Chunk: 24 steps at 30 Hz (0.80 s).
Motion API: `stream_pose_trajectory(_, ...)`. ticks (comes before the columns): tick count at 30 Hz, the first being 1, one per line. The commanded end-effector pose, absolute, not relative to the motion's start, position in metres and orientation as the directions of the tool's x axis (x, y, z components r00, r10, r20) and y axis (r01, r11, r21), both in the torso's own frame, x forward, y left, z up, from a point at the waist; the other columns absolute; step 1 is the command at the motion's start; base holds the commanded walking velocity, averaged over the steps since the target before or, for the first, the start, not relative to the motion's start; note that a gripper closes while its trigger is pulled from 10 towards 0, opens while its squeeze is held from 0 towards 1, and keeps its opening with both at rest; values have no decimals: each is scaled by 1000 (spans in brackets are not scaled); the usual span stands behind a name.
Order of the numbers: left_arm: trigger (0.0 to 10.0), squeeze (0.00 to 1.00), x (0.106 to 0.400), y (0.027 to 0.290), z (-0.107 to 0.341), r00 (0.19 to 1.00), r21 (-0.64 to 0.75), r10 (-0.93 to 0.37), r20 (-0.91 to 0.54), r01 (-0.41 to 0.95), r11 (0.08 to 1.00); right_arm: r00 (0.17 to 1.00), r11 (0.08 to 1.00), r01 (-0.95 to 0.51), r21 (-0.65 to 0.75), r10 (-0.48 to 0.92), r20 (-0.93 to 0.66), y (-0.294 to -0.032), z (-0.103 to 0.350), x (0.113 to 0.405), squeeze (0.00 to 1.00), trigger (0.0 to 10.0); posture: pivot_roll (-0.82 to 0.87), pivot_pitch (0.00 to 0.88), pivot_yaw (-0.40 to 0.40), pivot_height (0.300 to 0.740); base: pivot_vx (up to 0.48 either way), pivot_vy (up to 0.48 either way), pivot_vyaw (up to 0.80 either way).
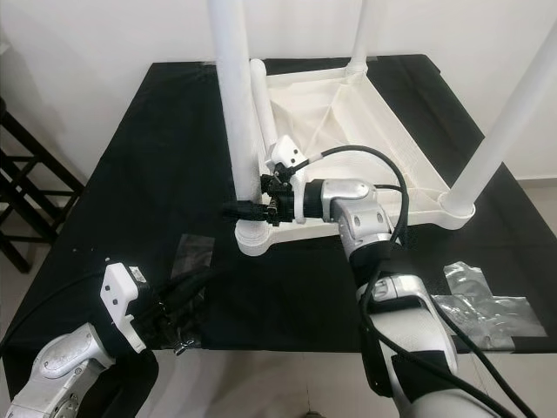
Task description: Building children table
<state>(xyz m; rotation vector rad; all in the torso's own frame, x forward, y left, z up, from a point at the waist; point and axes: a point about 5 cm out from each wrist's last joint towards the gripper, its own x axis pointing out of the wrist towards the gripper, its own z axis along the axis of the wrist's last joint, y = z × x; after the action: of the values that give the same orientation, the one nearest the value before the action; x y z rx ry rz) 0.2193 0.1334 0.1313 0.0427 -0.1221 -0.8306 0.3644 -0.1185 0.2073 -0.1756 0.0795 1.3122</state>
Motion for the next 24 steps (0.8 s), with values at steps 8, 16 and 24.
stream_pose_trajectory(8, 0, 0, 217, 134, 127, 670, 82, -738, 80, 733, 675, 329, 324, -944, -61, 929, -171, -120, 183, 359, 0, 0, 7, 114, 19, 740, 0, 0, 0)
stream_pose_trajectory(16, 0, 0, 218, 137, 127, 673, 86, -735, 79, 730, 678, 785, 792, -610, -42, 596, -167, -103, 152, 339, 0, 0, 11, 118, 15, 740, 0, 0, 0)
stream_pose_trajectory(24, 0, 0, 220, 136, 127, 677, 90, -731, 82, 726, 682, 904, 899, -423, -116, 410, -122, -99, 153, 323, 0, 0, -1, 109, 11, 740, 0, 0, 0)
